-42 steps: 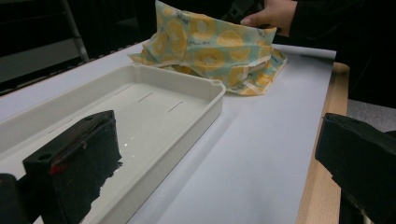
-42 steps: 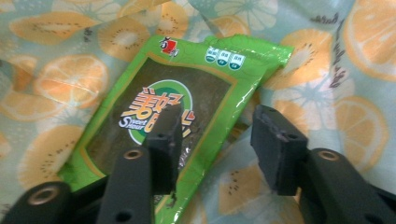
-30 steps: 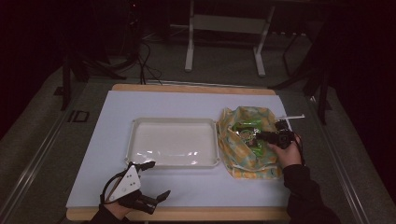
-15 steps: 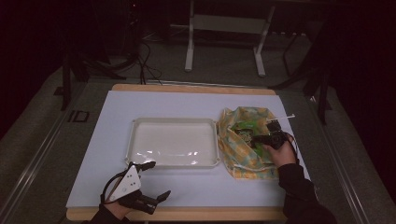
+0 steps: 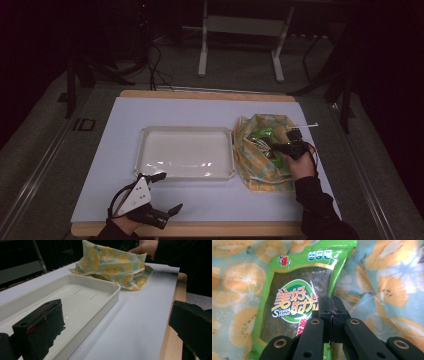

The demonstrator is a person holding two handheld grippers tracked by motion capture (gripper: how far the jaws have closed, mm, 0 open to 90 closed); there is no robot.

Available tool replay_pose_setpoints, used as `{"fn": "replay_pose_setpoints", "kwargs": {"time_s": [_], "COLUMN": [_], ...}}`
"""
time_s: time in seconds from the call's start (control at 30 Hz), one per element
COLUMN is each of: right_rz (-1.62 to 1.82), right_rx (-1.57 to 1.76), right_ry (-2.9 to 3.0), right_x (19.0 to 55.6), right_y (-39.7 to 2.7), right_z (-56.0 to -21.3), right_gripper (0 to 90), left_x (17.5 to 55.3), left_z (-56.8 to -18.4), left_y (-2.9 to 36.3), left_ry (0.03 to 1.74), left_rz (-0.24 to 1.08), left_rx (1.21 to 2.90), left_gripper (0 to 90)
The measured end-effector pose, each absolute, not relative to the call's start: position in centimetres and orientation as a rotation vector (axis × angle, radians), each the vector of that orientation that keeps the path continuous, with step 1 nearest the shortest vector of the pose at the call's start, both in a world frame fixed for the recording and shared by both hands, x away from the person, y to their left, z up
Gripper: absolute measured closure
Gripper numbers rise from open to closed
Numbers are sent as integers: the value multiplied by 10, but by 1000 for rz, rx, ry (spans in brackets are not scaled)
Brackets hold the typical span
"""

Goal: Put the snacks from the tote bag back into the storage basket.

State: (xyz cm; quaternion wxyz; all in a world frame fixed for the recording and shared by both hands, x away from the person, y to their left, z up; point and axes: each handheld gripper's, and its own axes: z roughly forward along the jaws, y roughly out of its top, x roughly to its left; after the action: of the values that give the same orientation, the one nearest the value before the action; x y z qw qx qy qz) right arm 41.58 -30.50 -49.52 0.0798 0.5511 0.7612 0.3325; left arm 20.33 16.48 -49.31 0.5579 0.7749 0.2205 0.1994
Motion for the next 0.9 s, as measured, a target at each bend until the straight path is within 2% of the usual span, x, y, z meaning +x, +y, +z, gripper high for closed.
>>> {"fn": "replay_pose_setpoints", "kwargs": {"time_s": [0.47, 0.9], "right_rz": [1052, 1092], "right_rx": [1685, 1751], "right_ry": [2136, 2035], "right_x": [396, 385], "right_y": [-317, -335], "right_z": [-470, -460], "right_gripper": [892, 892], "left_x": [202, 202], "left_z": [-492, -492], "left_y": [165, 165], "left_ry": [519, 515], "left_rz": [477, 480], "left_rx": [1826, 1824], "left_gripper": [4, 4]}}
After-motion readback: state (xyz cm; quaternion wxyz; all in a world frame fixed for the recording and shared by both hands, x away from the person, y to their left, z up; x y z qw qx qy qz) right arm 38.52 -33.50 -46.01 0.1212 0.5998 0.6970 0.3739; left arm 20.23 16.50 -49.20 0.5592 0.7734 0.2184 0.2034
